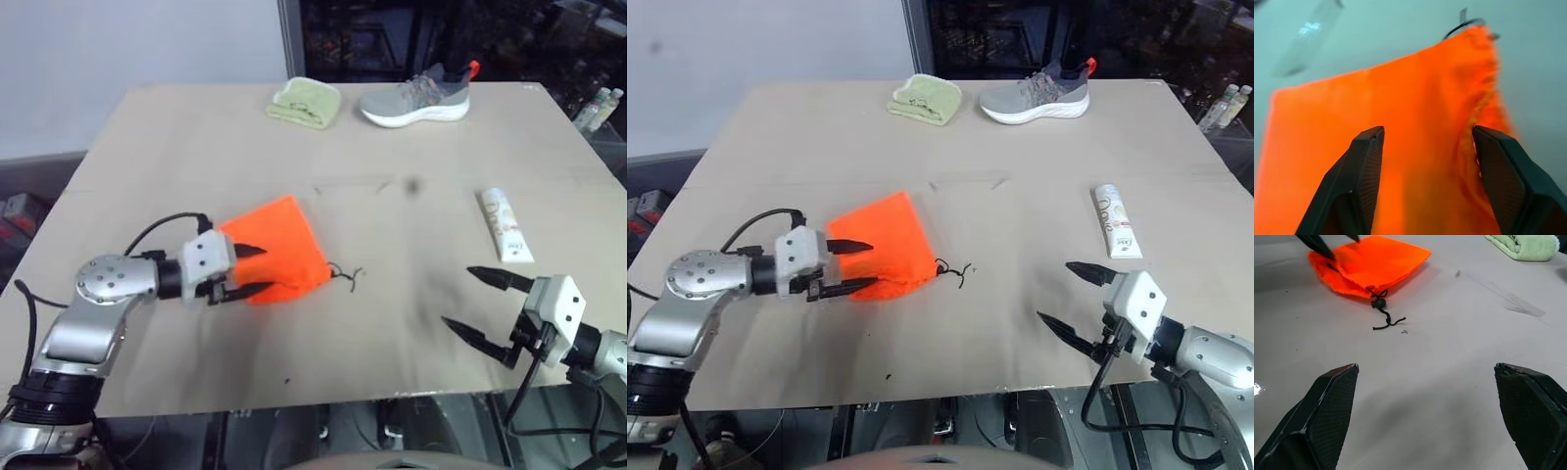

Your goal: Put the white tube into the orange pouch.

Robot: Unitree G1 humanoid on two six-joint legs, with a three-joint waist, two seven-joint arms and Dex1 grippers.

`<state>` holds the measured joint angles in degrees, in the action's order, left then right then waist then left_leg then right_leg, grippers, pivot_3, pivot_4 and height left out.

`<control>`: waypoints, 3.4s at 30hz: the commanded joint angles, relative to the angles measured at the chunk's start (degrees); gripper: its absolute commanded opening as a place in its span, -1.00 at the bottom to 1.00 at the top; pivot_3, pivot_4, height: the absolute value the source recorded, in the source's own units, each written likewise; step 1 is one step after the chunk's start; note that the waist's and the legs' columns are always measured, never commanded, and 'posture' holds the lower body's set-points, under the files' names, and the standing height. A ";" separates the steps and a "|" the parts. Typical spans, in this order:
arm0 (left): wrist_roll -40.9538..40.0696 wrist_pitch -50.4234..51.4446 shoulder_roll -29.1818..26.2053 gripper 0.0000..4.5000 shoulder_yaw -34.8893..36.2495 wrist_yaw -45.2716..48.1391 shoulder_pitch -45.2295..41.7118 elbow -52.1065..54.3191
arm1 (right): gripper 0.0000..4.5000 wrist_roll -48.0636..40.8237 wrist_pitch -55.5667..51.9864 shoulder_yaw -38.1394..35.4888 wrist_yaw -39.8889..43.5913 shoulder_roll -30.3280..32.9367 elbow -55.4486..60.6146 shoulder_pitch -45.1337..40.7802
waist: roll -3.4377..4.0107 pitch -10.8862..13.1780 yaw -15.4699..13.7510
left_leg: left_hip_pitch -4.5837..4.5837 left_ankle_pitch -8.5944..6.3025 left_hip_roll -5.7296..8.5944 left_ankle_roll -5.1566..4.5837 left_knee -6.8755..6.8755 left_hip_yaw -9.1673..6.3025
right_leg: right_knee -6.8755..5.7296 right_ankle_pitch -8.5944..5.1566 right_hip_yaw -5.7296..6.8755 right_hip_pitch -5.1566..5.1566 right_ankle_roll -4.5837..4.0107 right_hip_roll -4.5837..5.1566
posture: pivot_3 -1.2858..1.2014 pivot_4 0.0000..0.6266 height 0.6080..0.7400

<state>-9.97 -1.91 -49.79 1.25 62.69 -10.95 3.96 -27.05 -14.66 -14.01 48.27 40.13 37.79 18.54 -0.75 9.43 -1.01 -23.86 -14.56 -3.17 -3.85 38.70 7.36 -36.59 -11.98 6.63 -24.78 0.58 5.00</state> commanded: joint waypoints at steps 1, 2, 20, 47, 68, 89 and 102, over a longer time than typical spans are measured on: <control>3.87 -4.81 0.86 0.36 -1.47 -2.28 -2.04 -0.48 | 1.00 -0.05 1.11 -0.65 -0.23 0.16 2.23 -0.23 | 0.00 0.00 0.06 | -0.01 0.00 0.00 0.00 -0.01 0.01 | 0.00 0.00 -0.01 0.01 0.00 0.00 | 0.03 -0.52 1.00; 4.57 -5.19 1.16 0.36 -2.05 -2.68 -2.26 -0.37 | 1.00 -0.11 1.03 -0.74 -0.23 0.22 2.26 -0.31 | 0.00 0.00 0.06 | -0.01 0.00 0.00 -0.01 -0.03 0.02 | 0.00 0.00 -0.01 0.01 0.00 -0.01 | 0.03 -0.52 1.00; 9.97 -8.89 -0.12 0.36 -7.40 0.18 -2.79 -2.15 | 1.00 -0.72 0.34 -1.41 -0.45 0.20 3.63 1.56 | 0.00 0.00 0.06 | 0.01 0.10 -0.01 -0.17 -0.06 0.03 | 0.00 0.00 0.00 0.01 0.01 -0.04 | 0.03 -0.52 1.00; -22.33 35.07 5.62 -0.96 4.18 -7.68 -19.65 9.18 | 1.00 6.75 -15.99 1.24 -21.79 0.48 -19.40 -26.51 | -0.07 0.01 0.03 | 0.02 0.18 0.04 -0.24 0.19 0.02 | -0.17 0.02 -0.10 0.09 0.00 -0.31 | 0.03 -0.52 1.00; -16.78 42.10 14.46 -1.00 -1.95 -21.44 -27.95 10.57 | -0.49 11.55 -29.32 5.58 -23.44 -3.81 -30.98 -36.56 | -0.11 -0.02 0.29 | 0.10 0.36 0.07 0.01 -0.03 0.19 | -0.20 0.15 -0.36 0.04 0.29 -0.45 | 0.03 -0.52 1.00; -9.92 38.70 15.63 -1.00 -11.50 -16.13 -32.31 6.69 | -0.49 -24.67 -49.63 11.03 -18.58 -6.99 2.37 -38.68 | -0.09 0.01 0.27 | 0.02 0.22 0.05 -0.21 0.06 0.08 | -0.19 0.19 -0.29 0.01 0.20 -0.46 | 0.03 -0.52 1.00; -13.08 38.56 12.39 -1.00 -12.10 -6.34 -27.39 13.74 | -0.49 -24.88 -58.19 11.53 -28.53 -11.78 -6.66 -42.36 | -0.09 0.00 0.30 | -0.04 0.33 0.06 -0.04 0.06 0.12 | -0.17 0.28 -0.29 -0.03 0.05 -0.46 | 0.03 -0.52 1.00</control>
<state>-21.48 36.47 -36.87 -11.40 54.68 -38.39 14.87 -50.98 -72.27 -0.74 20.89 28.63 30.35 -22.55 -0.83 9.44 -0.71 -23.90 -14.24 -3.12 -3.88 38.77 7.48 -36.77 -11.69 6.34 -24.81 0.64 4.53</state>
